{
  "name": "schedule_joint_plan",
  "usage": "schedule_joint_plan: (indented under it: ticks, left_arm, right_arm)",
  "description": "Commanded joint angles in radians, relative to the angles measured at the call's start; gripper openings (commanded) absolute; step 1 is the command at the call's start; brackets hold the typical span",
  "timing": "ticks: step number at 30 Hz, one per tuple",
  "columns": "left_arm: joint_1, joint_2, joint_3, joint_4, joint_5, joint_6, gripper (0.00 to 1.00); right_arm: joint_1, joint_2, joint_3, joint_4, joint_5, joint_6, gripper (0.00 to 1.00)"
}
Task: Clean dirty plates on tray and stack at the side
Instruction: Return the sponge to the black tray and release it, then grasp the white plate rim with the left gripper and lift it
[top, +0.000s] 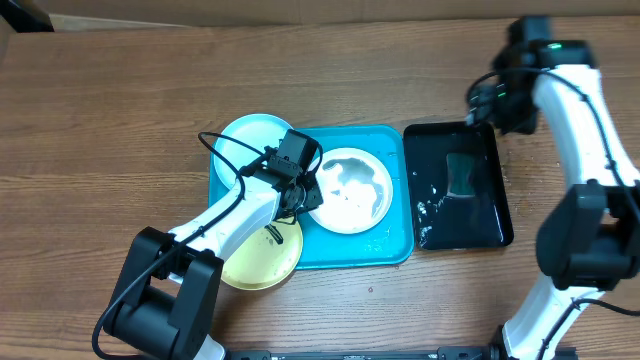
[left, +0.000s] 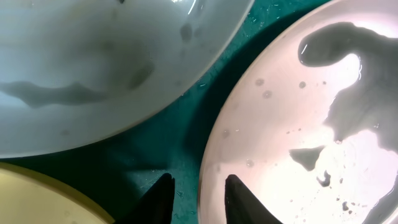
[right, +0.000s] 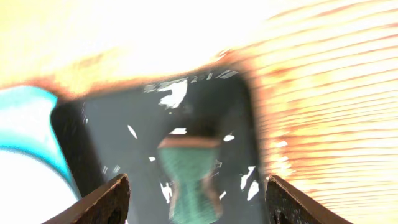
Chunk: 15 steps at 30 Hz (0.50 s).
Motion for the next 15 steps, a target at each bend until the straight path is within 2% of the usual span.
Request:
schedule_joint_plan:
  ticks: [1,2,8,12,15]
  left_arm:
    - [-0.003,0.024,-0.014,0.005,-0.006,0.008,0.27]
    - [-0.003,0.03,-0.014,0.008,-0.006,0.008,0.27]
    - [-0.003,0.064,-0.014,0.039,0.012,0.008,0.25]
    - [0.001,0.064,-0.005,0.054,0.069,0.01,0.04]
    - [0.016,0.063,0.044,0.047,0.115,0.056,0.04]
  right_arm:
    - [-0.092,-0.018,0.015,-0.011,0.026,0.031,0.79]
    - [-0.118,-0.018,0.012,-0.019,0.026,0.03,1.0]
    - [-0.233,-0.018,0.01,-0.02,0.026,0.03,1.0]
    - [-0.279,-0.018,0.01,-0.018,0.026,0.03,1.0]
    - [-0.286,-0.018,0.01,-0.018,0.027,0.03,1.0]
